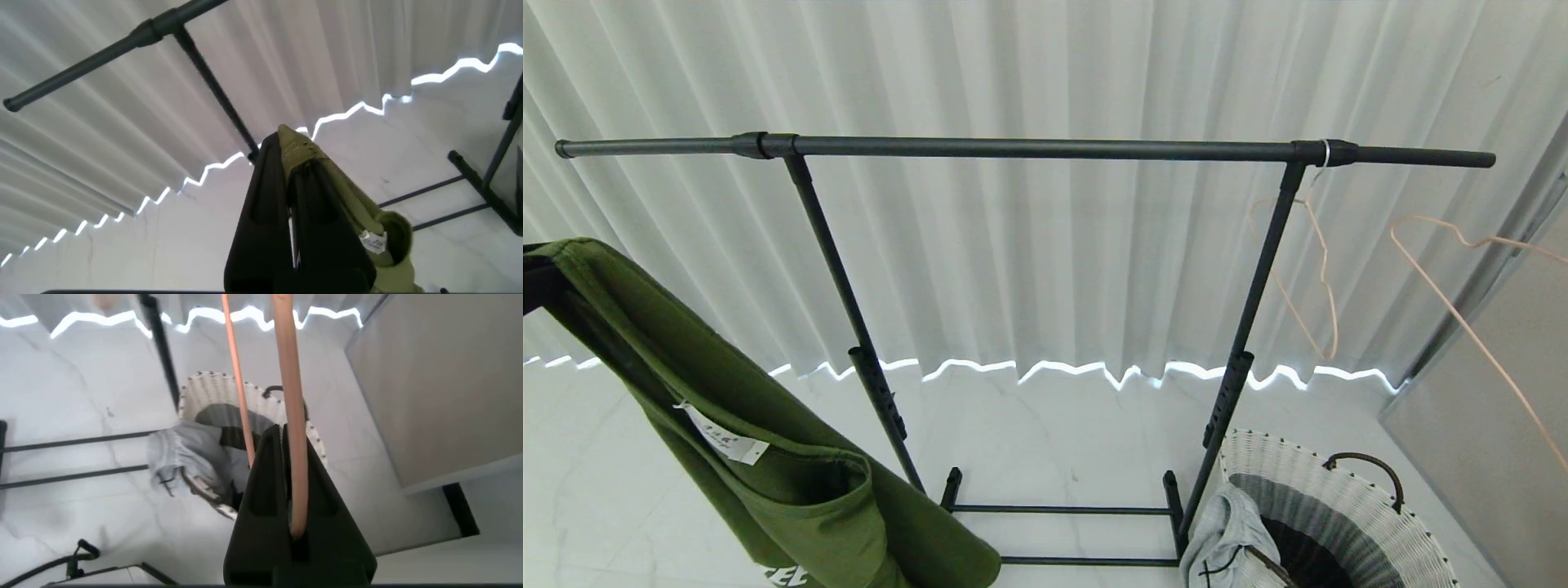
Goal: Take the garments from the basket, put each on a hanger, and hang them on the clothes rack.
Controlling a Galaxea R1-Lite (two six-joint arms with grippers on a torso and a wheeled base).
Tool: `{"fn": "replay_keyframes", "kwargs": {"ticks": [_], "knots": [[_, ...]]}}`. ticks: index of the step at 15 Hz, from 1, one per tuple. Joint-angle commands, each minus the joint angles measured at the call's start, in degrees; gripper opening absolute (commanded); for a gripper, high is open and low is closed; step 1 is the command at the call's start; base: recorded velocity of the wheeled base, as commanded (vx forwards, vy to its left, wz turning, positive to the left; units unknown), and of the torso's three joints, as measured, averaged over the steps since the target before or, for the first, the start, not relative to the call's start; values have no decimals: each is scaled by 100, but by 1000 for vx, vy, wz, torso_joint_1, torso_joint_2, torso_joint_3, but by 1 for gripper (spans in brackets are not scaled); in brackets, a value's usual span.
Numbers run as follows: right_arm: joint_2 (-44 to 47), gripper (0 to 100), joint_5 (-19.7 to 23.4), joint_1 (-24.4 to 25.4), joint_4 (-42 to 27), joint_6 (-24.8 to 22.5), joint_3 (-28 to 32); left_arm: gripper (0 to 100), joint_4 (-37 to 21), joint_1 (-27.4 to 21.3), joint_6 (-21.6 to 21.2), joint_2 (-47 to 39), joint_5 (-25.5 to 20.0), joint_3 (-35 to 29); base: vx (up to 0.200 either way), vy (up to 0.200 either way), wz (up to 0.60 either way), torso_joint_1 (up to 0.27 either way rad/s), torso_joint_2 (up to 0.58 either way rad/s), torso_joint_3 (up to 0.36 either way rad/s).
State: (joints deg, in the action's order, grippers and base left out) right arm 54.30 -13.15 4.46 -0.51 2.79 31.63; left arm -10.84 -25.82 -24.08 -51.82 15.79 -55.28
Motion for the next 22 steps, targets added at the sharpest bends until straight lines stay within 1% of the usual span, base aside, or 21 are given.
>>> {"fn": "replay_keyframes", "kwargs": {"ticks": [1,3,5,7,9,10,12,13,14,15,16,18,19,20,21,22], "knots": [[-60,0,-3,-7,-10,2,18,0,3,-2,-1,-3,-5,0,0,200,0,-2,2,-2],[-112,0,6,2,-10,-15,27,0,3,-2,-1,-12,-5,9,0,200,0,2,2,2],[-139,0,15,11,-2,-209,27,0,3,-2,-1,-12,-5,18,0,200,0,2,5,7],[-147,0,155,116,16,-367,45,0,3,-2,8,-12,-14,26,0,200,0,2,0,0],[-200,0,375,477,-2,-481,150,0,3,-2,-1,-3,-23,114,0,0,0,0,0,0],[-200,0,410,705,7,-525,176,0,3,-2,-1,5,-23,167,0,0,0,0,0,0],[-156,0,410,1672,-2,-560,255,0,3,-11,-1,5,-23,229,0,0,0,0,0,0],[-104,0,410,2252,-45,-560,317,0,3,-11,-9,-21,-23,220,0,0,0,0,0,0],[-33,0,410,2683,-45,-560,343,0,3,-11,-9,-38,-23,220,0,0,0,0,0,0],[143,0,410,3395,-54,-560,396,0,-6,-11,-18,-118,21,229,0,0,0,0,0,0],[336,0,410,3869,-54,-525,458,0,3,-2,-18,-258,91,220,0,0,0,0,0,0],[723,0,410,4625,-45,-385,625,0,3,-11,35,-671,408,97,0,0,0,0,0,0],[890,0,410,4994,-45,-182,721,0,11,-11,96,-917,478,-26,0,0,0,0,0,0],[890,0,410,4994,-45,-182,721,0,11,-11,96,-917,478,-26,0,0,0,0,0,0],[1109,0,410,5759,-54,266,871,0,20,-11,518,-1436,487,-378,0,0,0,0,0,0],[1171,0,410,6102,-54,424,888,0,20,-46,808,-1664,496,-554,0,0,0,0,0,0]]}}
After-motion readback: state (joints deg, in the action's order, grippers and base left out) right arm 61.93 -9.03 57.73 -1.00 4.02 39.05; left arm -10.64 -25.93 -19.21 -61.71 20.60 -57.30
